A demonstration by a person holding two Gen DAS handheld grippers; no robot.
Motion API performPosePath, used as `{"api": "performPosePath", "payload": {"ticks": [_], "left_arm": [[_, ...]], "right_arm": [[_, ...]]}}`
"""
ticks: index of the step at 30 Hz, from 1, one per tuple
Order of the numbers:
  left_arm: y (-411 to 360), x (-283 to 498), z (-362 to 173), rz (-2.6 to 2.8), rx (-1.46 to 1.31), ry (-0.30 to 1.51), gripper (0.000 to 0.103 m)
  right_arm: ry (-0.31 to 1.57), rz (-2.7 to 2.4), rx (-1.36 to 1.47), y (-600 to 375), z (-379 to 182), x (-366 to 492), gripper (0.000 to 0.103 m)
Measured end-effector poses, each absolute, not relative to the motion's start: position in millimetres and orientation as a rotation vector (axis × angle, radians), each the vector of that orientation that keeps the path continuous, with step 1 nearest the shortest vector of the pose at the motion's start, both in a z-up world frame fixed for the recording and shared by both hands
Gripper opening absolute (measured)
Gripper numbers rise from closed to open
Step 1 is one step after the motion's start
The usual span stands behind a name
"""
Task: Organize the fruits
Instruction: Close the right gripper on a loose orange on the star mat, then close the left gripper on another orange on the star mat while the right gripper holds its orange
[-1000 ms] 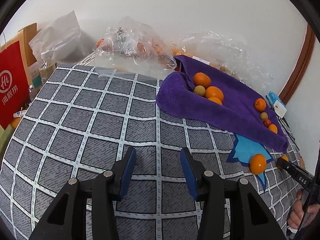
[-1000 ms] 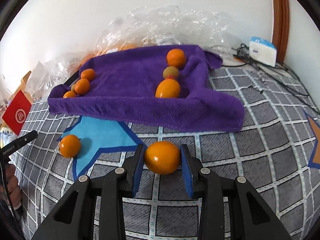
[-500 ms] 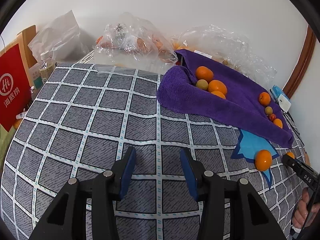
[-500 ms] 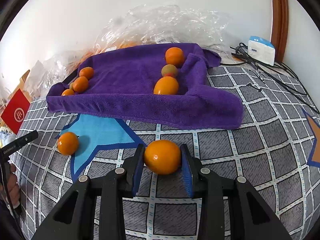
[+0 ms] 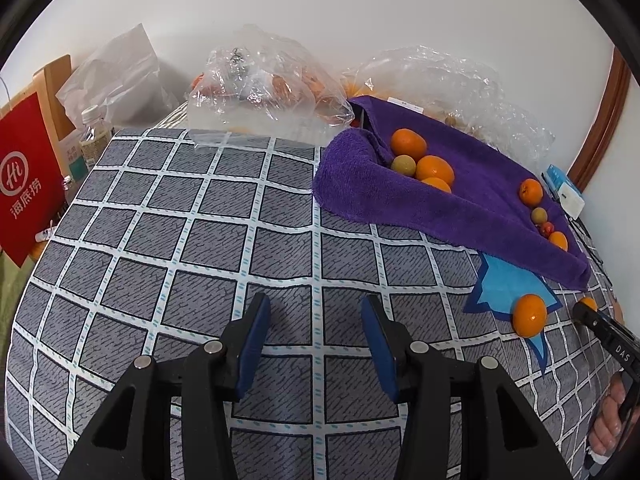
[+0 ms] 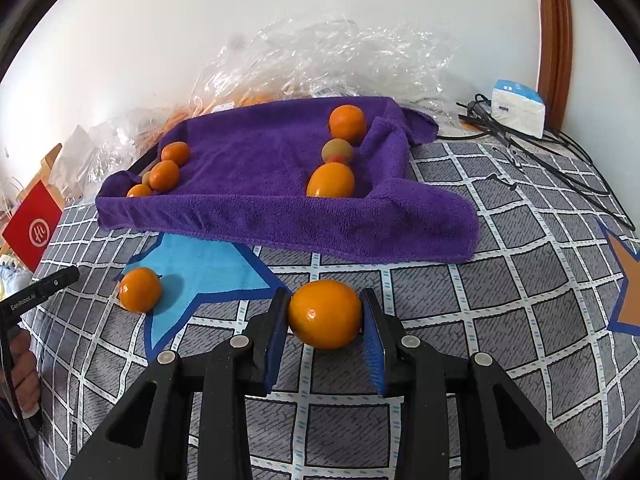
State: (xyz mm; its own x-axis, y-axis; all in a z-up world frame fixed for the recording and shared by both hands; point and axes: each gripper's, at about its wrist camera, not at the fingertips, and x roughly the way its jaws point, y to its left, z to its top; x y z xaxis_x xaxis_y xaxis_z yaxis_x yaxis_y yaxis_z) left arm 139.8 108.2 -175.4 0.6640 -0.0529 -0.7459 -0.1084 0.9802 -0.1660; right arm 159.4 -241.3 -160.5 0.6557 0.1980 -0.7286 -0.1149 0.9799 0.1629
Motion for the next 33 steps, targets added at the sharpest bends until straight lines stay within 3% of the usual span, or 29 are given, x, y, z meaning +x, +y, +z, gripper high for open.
{"api": "performPosePath", "payload": {"ticks": [7,12,33], "left_arm": [[107.8,141.0,-175.7,0.039,-0.190,0.854,0.047],[105.0,140.3,-175.0,0.042,-0.177,0.856,0.056],[-11.5,137.2,-147.6,-0.280,-0.055,0.827,0.049]], "right_arm": [[0.833,0.160,0.096,-241.3,-159.5,157.5,0.035],[0.829,0.156,0.093,-241.7,-159.1,156.3,0.035],[0.834,0.134,0.139,-250.0,-161.2,158.0,0.035]]}}
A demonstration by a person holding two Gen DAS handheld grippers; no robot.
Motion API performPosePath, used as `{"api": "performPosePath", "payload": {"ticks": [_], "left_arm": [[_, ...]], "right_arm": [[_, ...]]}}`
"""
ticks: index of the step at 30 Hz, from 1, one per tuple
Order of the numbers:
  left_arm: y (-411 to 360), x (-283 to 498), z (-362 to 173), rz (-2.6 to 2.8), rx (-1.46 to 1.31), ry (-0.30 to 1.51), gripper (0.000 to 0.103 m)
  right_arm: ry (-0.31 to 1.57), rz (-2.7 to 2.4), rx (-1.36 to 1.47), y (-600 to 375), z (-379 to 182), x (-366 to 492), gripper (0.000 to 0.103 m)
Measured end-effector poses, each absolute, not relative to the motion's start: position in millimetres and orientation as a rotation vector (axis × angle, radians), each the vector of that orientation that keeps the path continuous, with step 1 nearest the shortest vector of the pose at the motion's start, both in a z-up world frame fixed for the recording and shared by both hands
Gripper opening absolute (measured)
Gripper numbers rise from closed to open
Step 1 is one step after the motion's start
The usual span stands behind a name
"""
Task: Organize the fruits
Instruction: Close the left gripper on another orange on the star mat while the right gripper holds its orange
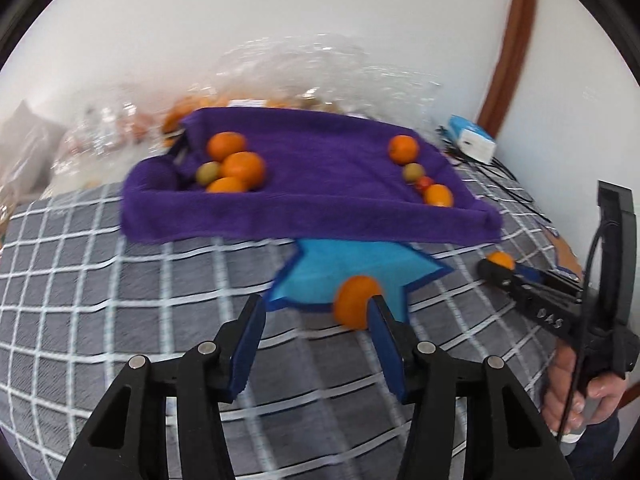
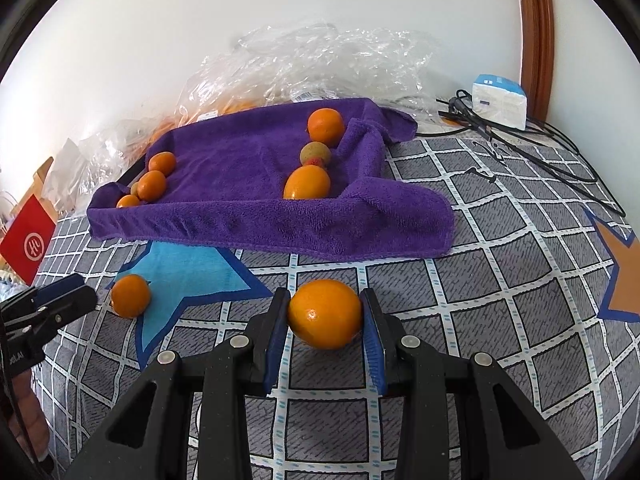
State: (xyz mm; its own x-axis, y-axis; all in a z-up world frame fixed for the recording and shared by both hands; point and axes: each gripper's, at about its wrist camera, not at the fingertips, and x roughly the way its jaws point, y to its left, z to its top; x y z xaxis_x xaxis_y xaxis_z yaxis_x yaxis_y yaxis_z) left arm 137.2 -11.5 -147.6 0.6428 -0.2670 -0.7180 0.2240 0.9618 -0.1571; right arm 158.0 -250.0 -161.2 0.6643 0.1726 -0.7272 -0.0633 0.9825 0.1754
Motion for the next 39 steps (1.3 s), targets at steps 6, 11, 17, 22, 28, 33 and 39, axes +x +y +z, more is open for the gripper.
{"api": "performPosePath", "payload": {"ticks": [6,11,17,22,28,33,39], "left_arm": [[-32.7,143.2,-154.3,-0.342,-0.050,0.844,0.045],[-39.6,152.2,-168.4,-0.338,-0.044,0.893,0.038],[-32.6,155.6,-172.4,-0.339,-0.083,0.876,0.030],[-14.5,152.8,-169.4,-0.325,-0.172,0.842,0.030],[8.9,147.8,-159.9,-0.226,-0.232,0.750,0.030],[22.1,146.8,-154.4,-0.150,-0.256,0.703,0.030],[29.3,150.9,-154.5,-0.104,-0.285,0.705,0.030]], "right_arm": [[0.839,0.135,0.145,-250.2,-162.1,159.0,0.035],[0.843,0.140,0.147,-249.7,-162.8,159.5,0.035],[0.844,0.151,0.139,-246.6,-163.1,159.4,0.035],[0.835,0.155,0.139,-247.1,-161.5,157.9,0.035],[0.822,0.167,0.133,-245.3,-159.2,156.1,0.035],[0.822,0.192,0.135,-244.5,-158.9,156.2,0.035],[0.822,0.211,0.167,-249.1,-159.4,157.3,0.035]]}}
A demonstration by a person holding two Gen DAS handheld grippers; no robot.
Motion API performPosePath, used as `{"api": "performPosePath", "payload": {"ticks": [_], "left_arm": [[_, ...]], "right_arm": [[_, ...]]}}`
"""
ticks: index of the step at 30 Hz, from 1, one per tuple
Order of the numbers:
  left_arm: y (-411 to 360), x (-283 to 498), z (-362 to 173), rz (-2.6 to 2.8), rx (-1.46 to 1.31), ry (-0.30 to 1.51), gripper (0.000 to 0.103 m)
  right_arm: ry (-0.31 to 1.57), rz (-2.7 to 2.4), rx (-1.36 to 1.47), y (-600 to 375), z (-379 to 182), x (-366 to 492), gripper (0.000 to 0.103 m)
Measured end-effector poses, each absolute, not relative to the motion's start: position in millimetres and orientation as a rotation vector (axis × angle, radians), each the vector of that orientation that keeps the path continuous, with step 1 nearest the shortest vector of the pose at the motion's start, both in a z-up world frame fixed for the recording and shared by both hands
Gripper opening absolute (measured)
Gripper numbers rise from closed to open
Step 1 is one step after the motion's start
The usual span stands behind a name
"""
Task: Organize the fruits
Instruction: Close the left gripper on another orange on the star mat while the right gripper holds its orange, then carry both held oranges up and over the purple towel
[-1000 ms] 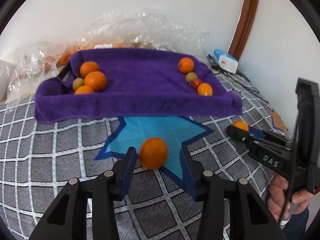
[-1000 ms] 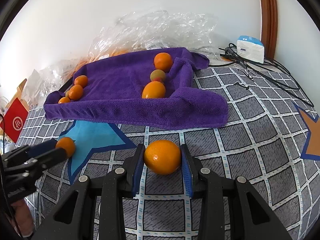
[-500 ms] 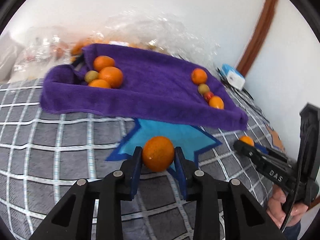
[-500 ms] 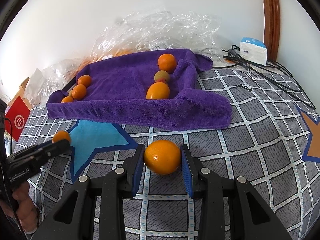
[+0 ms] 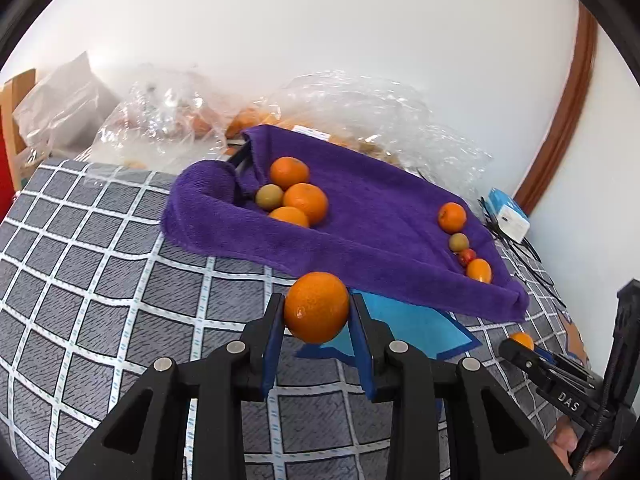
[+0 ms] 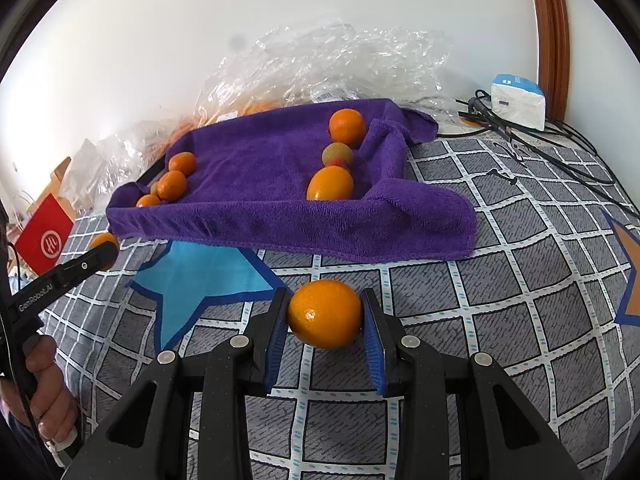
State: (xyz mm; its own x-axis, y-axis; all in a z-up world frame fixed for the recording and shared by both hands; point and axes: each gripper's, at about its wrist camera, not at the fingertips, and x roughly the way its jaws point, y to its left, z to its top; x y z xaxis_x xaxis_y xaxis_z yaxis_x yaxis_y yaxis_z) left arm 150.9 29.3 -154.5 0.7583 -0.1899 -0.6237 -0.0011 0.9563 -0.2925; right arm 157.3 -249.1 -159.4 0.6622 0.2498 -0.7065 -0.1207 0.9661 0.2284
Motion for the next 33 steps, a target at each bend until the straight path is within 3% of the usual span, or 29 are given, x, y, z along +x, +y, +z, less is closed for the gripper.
{"api": "performPosePath", "payload": {"ticks": [21,33], "left_arm": [[41.7,152.6,-161.5,-0.061,-0.336,0.744,0.030],[45.5,109.9,-111.3,-0.034,-0.280,0.702,0.030]], "right_arm": [[0.830,0.224,0.143,-244.1,-158.9,156.8,0.035],[0.834,0.206,0.169,-245.5,-148.5,139.5,0.035]]}}
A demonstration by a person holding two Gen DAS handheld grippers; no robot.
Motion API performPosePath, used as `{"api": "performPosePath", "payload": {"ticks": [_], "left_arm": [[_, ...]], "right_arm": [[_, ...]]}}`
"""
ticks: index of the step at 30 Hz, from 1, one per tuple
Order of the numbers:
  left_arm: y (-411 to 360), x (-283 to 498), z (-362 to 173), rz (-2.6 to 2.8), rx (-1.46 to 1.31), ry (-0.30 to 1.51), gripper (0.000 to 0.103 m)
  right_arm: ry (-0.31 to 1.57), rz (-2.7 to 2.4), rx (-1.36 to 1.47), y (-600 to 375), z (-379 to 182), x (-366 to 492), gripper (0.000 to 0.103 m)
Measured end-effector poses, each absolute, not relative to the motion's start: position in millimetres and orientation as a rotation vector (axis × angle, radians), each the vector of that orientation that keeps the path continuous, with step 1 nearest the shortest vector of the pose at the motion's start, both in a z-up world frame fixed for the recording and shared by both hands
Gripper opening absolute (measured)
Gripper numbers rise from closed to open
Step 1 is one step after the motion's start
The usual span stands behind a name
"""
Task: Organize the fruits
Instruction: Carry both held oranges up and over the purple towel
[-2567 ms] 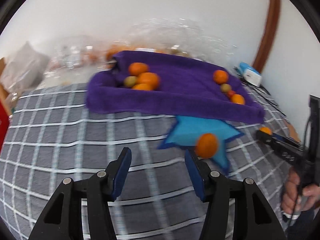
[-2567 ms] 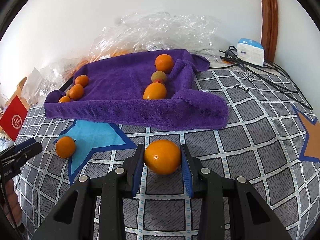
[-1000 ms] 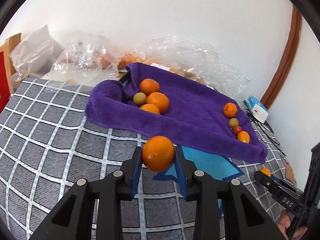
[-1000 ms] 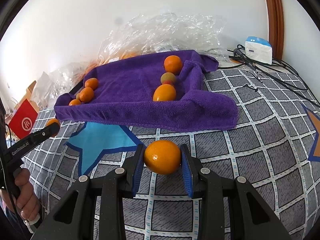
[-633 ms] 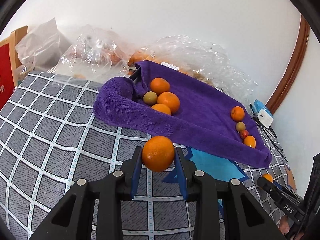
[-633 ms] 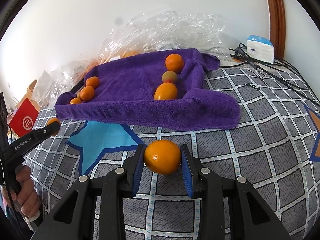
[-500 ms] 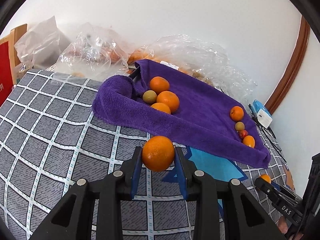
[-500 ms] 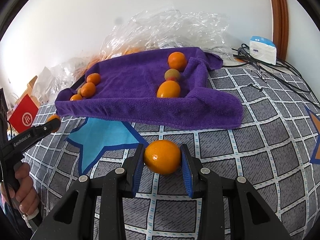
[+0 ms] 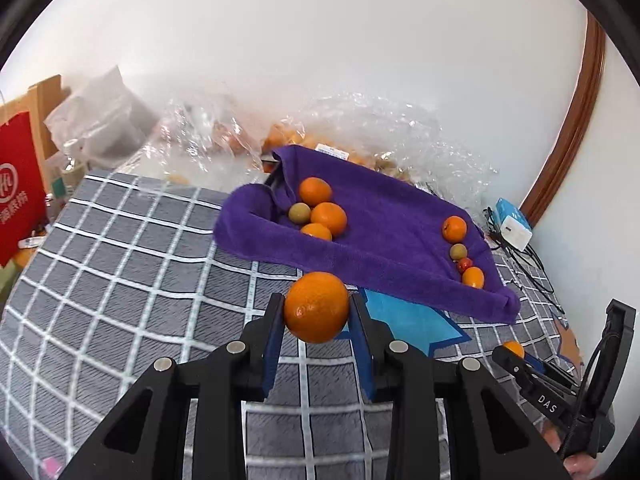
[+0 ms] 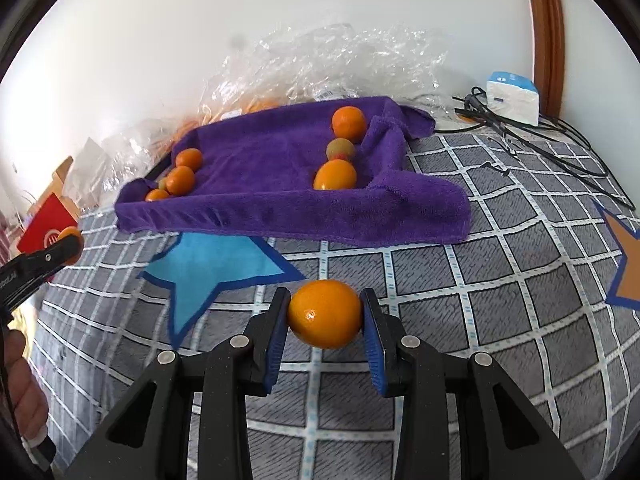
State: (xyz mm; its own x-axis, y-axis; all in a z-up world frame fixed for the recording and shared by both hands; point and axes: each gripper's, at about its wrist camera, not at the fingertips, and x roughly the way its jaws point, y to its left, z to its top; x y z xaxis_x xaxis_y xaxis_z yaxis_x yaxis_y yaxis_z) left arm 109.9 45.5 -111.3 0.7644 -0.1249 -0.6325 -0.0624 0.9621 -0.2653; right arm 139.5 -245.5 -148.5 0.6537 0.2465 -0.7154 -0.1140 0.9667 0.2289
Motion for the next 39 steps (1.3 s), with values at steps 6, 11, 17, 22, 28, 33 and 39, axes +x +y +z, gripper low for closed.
{"api": "performPosePath", "payload": {"ticks": [6,11,17,22,28,33,39], "left_arm": [[40.0,93.6,-84.0,-0.016,-0.255,0.686,0.030],[37.5,85.0,-63.6,-0.017,-0.253,0.666,0.030],[32.9,81.5,-43.5,-0.058,-0.249,0.663,0.030],[27.9,77.0,-29.5,-0.061,-0.219,0.643,0.030],[29.0,79.3,-16.3,-0.065,-0.208,0.630,0.030],[33.8,82.2,-6.6,-0.070,-0.218,0.611,0.030],[37.3,87.9,-0.1,-0.067,-0.212,0.604,0.030]], "right_arm": [[0.834,0.190,0.150,-243.1,-128.8,129.5,0.035],[0.821,0.163,0.157,-249.5,-109.8,120.8,0.035],[0.807,0.145,0.189,-260.6,-87.3,112.7,0.035],[0.780,0.121,0.169,-262.7,-71.6,107.2,0.035],[0.762,0.103,0.158,-261.0,-56.1,106.8,0.035],[0.751,0.100,0.131,-253.5,-43.6,109.8,0.035],[0.744,0.118,0.118,-243.5,-32.9,115.7,0.035]]}}
